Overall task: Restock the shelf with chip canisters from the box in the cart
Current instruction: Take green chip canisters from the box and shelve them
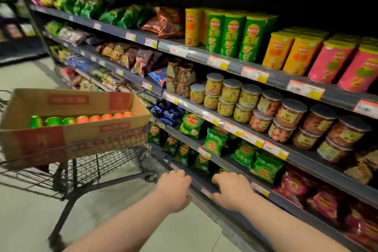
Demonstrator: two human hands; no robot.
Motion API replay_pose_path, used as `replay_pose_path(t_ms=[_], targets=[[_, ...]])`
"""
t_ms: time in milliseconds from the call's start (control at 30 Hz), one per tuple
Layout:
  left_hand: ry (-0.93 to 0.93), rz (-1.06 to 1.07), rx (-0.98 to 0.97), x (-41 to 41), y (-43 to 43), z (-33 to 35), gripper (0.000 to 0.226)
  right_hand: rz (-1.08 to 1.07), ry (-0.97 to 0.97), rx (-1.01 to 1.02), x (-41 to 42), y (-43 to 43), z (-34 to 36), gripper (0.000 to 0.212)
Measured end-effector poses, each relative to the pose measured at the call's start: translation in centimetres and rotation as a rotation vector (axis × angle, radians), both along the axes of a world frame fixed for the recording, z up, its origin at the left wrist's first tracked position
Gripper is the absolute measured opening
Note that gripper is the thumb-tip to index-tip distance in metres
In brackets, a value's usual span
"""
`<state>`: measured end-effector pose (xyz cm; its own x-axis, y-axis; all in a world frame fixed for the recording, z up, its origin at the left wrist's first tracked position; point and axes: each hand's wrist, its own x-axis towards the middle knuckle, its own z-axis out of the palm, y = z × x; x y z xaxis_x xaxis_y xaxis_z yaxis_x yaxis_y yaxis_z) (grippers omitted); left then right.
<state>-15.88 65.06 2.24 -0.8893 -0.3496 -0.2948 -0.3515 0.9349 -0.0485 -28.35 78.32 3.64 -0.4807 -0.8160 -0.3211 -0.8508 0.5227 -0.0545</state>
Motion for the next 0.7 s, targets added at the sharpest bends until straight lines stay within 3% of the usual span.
replay_pose_path(t_ms=[400, 700], targets=[[-0.052, 0.275, 0.113, 12.9, -17.9, -2.8, 0.047, 0.147, -0.096, 0.097, 10.5, -19.6, -3.1, 0.049], [-0.042, 0.382, 0.181, 13.6, -23.9, -4.7, 0.046, 0.240, -0.133, 0.154, 10.1, -27.7, -4.3, 0.050]])
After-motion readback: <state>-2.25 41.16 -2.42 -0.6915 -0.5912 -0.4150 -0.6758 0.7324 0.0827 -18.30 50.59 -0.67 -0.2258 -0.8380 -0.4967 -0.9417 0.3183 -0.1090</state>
